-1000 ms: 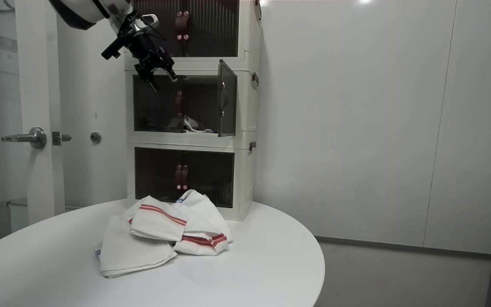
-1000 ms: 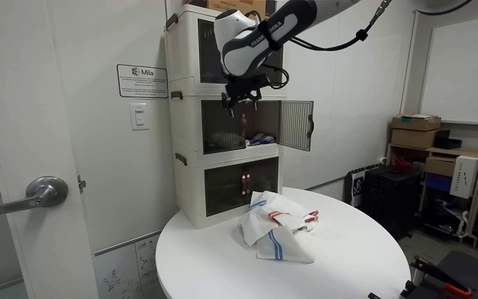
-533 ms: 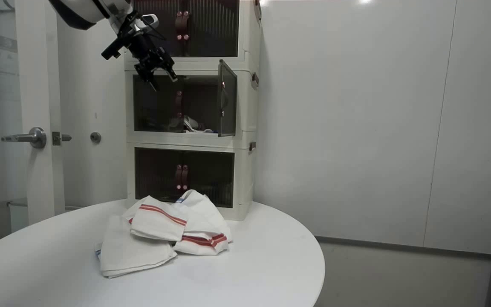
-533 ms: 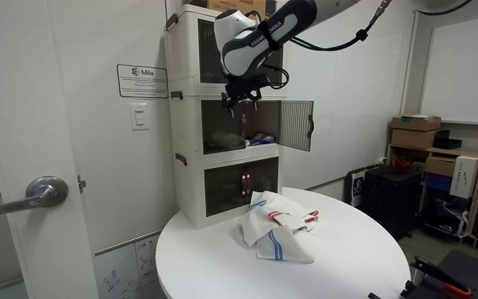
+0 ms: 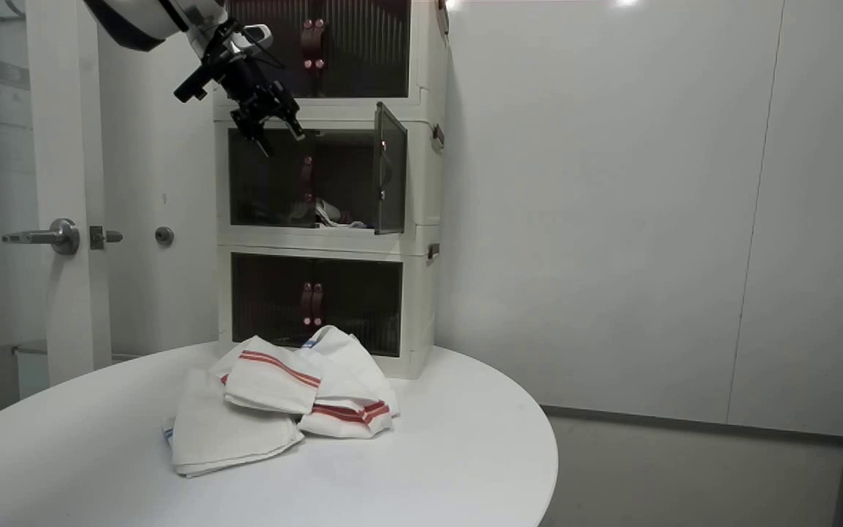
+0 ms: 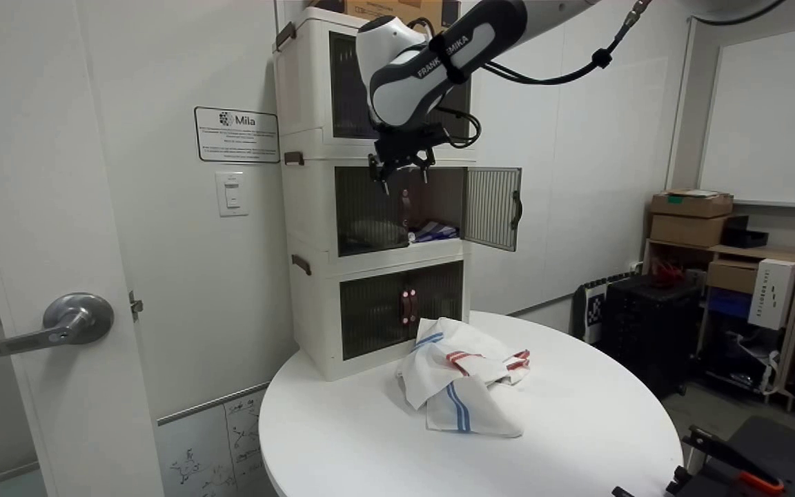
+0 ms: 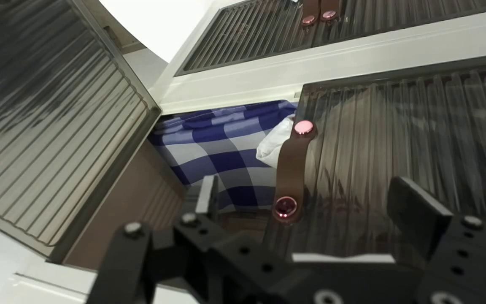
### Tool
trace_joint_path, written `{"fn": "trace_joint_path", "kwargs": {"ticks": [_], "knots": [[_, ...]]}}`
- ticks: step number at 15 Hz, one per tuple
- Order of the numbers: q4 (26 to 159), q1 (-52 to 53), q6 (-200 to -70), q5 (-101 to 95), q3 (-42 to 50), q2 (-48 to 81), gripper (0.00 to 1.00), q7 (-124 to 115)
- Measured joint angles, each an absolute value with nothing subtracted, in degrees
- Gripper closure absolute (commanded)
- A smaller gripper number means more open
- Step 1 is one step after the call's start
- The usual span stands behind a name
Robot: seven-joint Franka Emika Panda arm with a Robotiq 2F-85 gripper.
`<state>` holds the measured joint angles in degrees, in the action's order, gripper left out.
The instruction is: Open the doors of the second shelf of the cabinet
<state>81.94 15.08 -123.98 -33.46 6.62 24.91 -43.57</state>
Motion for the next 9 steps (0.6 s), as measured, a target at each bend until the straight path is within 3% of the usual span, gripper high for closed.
{"fn": "trace_joint_path", "kwargs": {"ticks": [9], "knots": [[81.89, 15.86, -123.95, -40.7, 6.43, 25.7, 0.0, -45.74]]}}
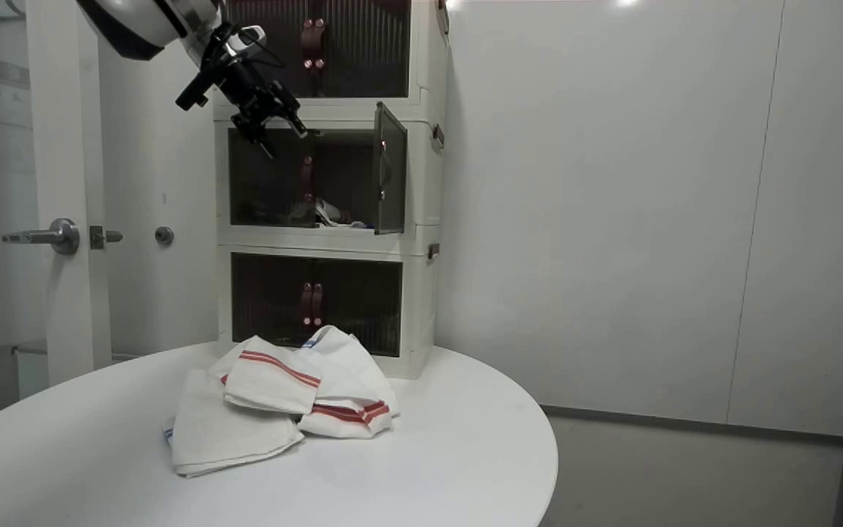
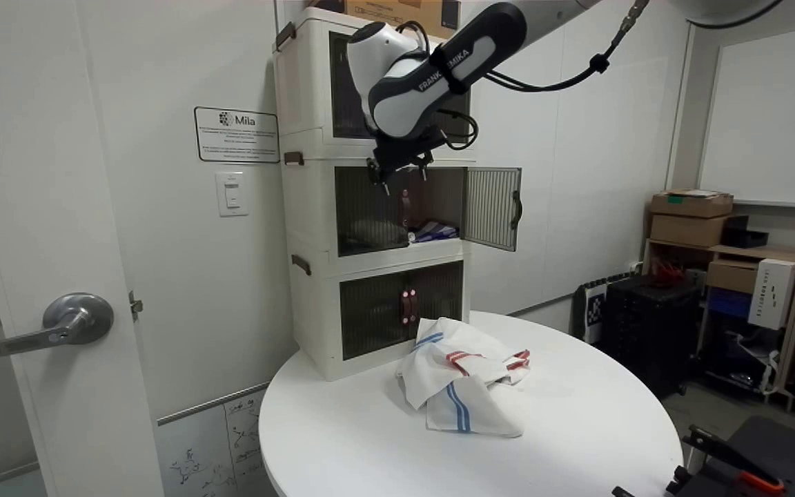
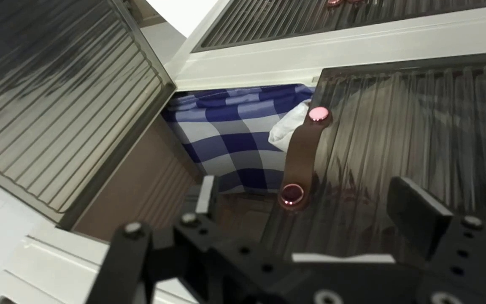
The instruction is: Open the doors of the second shelf of the cabinet
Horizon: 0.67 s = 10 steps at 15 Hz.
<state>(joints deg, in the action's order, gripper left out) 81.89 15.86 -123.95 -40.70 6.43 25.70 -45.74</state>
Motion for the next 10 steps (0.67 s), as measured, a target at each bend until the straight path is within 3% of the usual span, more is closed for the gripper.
{"fn": "trace_joint_path", "kwargs": {"ticks": [10], "knots": [[86.0, 19.79, -121.24, -59.42, 5.03, 26.27, 0.0, -66.35]]}}
